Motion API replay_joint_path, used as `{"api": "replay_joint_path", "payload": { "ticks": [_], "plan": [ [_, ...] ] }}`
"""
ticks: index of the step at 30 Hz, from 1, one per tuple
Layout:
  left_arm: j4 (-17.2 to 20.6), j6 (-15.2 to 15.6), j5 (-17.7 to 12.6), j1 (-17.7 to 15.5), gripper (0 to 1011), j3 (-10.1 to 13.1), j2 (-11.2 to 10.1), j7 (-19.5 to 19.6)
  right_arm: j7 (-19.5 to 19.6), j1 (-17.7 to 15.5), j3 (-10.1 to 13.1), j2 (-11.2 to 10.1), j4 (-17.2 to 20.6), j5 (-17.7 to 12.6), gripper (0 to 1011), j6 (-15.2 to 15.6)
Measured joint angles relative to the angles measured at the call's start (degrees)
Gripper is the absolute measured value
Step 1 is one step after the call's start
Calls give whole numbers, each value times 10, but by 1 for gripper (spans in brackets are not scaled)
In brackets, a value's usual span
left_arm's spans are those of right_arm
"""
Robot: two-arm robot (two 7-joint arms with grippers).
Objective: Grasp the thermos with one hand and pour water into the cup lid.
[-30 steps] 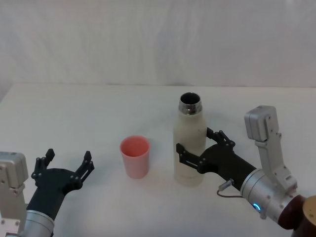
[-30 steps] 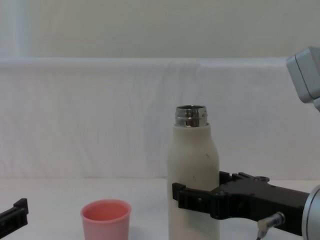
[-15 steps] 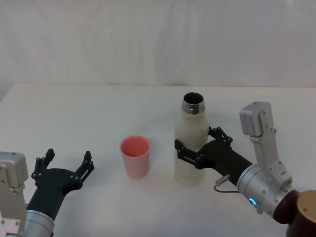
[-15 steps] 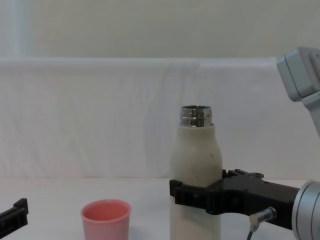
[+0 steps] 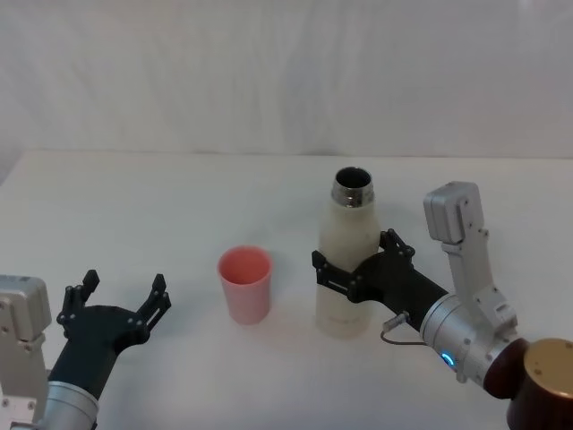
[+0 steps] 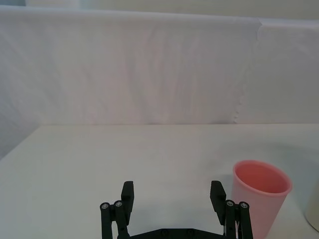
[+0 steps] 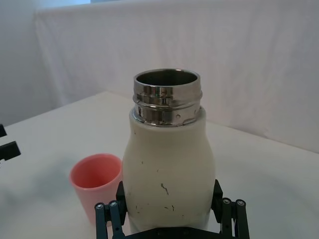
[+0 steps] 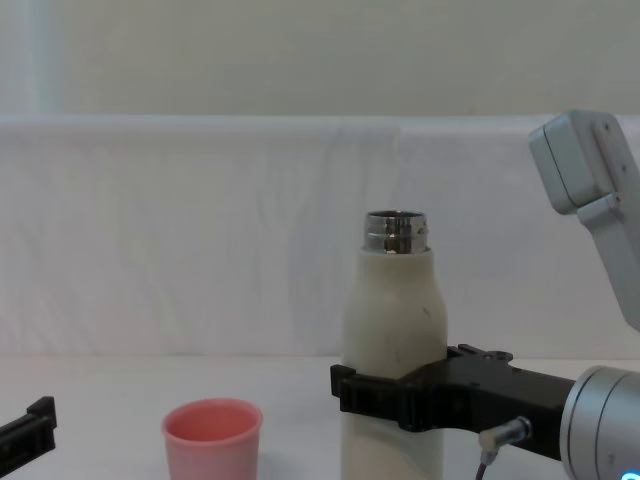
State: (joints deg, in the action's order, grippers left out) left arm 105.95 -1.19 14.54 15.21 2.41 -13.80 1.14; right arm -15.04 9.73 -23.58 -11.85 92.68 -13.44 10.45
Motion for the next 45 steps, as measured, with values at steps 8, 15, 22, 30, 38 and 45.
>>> {"api": "replay_joint_path", "payload": {
  "ticks": [8,15,22,30,38,45],
  "plan": [
    [0,0,0,0,1001,0,0,0,4,3,2,4,-6,1,1002,0],
    [0,0,0,0,1001,0,0,0,3,2,2,3,-5,1,959,0],
    [0,0,0,0,1001,0,0,0,2,2,1,3,-4,1,957,0],
    [0,0,0,0,1001,0,0,0,17,-3,-1,2,3,20,957,-3],
    [0,0,0,0,1001,0,0,0,48,-15,3,3,28,72,957,-13],
    [0,0,0,0,1001,0,0,0,73,-10,-1,0,37,138,957,-26]
  ]
}}
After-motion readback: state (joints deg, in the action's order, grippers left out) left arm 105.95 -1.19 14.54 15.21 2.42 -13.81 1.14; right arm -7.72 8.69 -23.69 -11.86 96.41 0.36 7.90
